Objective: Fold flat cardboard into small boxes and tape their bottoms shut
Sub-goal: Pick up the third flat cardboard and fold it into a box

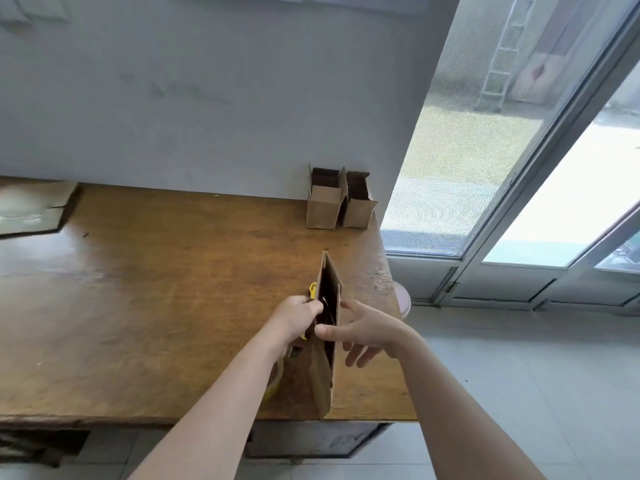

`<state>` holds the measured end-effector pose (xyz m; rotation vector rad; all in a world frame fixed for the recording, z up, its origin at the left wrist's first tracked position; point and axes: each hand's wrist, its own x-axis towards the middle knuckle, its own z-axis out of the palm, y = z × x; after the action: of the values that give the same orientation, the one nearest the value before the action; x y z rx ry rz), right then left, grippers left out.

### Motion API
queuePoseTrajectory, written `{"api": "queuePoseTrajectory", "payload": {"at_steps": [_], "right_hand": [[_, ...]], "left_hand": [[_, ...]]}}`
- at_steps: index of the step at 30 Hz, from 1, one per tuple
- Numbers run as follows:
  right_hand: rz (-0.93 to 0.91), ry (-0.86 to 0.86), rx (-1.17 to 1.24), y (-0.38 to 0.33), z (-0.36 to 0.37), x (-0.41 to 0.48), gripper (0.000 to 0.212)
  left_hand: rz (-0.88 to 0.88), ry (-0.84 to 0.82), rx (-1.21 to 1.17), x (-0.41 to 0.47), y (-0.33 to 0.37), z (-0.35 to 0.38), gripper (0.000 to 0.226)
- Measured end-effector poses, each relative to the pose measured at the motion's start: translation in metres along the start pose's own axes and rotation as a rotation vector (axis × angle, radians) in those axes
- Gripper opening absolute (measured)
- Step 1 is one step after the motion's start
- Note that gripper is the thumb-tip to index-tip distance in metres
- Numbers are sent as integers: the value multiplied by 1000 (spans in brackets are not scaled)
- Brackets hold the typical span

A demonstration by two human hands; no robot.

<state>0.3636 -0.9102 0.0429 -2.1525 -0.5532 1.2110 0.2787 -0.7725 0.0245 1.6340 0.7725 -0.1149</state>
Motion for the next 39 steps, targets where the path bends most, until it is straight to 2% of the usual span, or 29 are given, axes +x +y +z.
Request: {"api": "queuePoseTrajectory", "payload": {"at_steps": [4, 7, 10, 12, 14, 17, 19, 25, 30, 33, 35, 38, 39], "right_hand": [[-6, 250, 27, 7, -3, 8, 85], [-85, 444, -13, 12, -9, 15, 74], [-205, 509, 51, 13, -12, 17, 88], [-215, 524, 39, 14, -15, 17, 91], [-177, 546, -19, 17, -19, 19, 68], [-150, 548, -59, 23, -25, 22, 35], [-175, 535, -64, 26, -26, 24, 25], [-219, 457, -132, 21, -31, 22, 36], [-254, 451, -188, 22, -31, 19, 44], [-309, 505, -249, 24, -31, 17, 42], [-333, 471, -247, 26, -31, 16, 36], [-367, 389, -312, 27, -28, 14, 16], [-376, 383, -349, 28, -28, 16, 18]], "left_hand": [[84, 128, 293, -3, 2, 0, 37], [111, 170, 399, -4, 4, -1, 20], [111, 208, 512, -3, 12, -8, 18], [105, 240, 566, -1, 16, -15, 21], [90, 259, 620, 2, 19, -21, 24], [85, 251, 670, 9, 21, -26, 45], [106, 241, 677, 13, 21, -27, 52], [190, 141, 631, 22, 17, -26, 39], [226, 313, 599, 32, 10, -21, 38], [240, 418, 557, 37, 9, -22, 35], [233, 463, 518, 40, 9, -23, 28], [220, 461, 453, 43, 6, -23, 22], [219, 459, 428, 44, 5, -23, 20]]}}
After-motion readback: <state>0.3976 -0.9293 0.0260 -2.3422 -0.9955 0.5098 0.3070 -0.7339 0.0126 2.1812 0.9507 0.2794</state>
